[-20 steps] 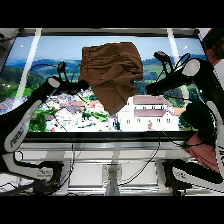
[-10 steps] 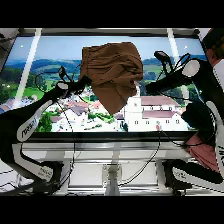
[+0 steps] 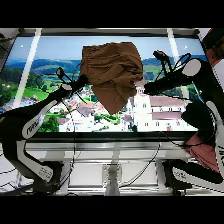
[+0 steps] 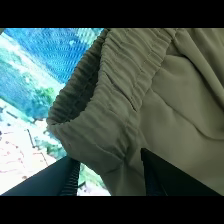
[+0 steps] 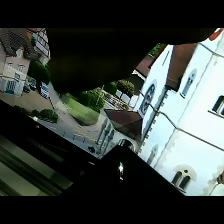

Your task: Fold the clothes and pants, and hang the long-sleeved shirts on hangers.

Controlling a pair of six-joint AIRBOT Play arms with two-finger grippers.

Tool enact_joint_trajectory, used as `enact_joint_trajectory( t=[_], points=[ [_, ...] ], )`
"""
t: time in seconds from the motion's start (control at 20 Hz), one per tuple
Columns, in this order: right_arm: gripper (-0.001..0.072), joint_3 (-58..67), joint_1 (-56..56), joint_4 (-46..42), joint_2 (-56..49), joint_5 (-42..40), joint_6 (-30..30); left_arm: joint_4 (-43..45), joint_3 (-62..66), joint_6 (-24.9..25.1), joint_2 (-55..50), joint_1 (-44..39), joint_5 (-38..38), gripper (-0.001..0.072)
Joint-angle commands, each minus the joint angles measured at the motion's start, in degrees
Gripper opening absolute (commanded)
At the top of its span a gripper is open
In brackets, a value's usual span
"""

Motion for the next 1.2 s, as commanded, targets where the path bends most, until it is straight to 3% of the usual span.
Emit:
enact_joint_trajectory(
  t=[0.0, 0.05, 0.1, 0.3, 0.55, 0.85, 0.95, 1.15],
  points=[
    [0.0013, 0.0, 0.0, 1.4, 0.0, 0.2, 0.0, 0.0, 1.7, -1.7, -1.9, -0.8, -0.1, 0.0415],
    [0.0012, 0.0, 0.0, 1.4, 0.0, 0.2, 0.0, 0.0, 1.7, -1.7, -1.9, -0.7, -0.2, 0.0287],
    [0.0012, 0.0, 0.0, 1.4, 0.0, 0.2, 0.0, 0.1, 1.7, -1.7, -1.8, -0.7, -0.4, 0.0049],
    [0.0013, 0.0, 0.0, 1.0, 0.0, 1.1, 0.0, 2.0, 1.7, -0.8, 1.4, -0.4, -0.6, 0.0040],
    [0.0012, 0.0, 0.1, 0.6, 0.3, 2.2, -2.1, 23.9, 1.7, -0.9, 11.6, 0.8, -0.6, 0.0039],
    [0.0012, 0.0, 1.5, 1.4, 5.2, 2.4, -5.7, 40.1, 1.7, -0.9, 26.0, 7.7, -1.3, 0.0039],
    [0.0012, 0.0, 3.5, 1.4, 7.5, 3.4, -5.6, 43.5, 1.7, -0.9, 29.0, 11.3, -4.6, 0.0039],
    [0.0012, -3.3, 9.5, 1.4, 11.1, 3.1, -5.5, 48.3, 1.7, -0.9, 30.8, 19.0, -18.3, 0.0041]
  ],
)
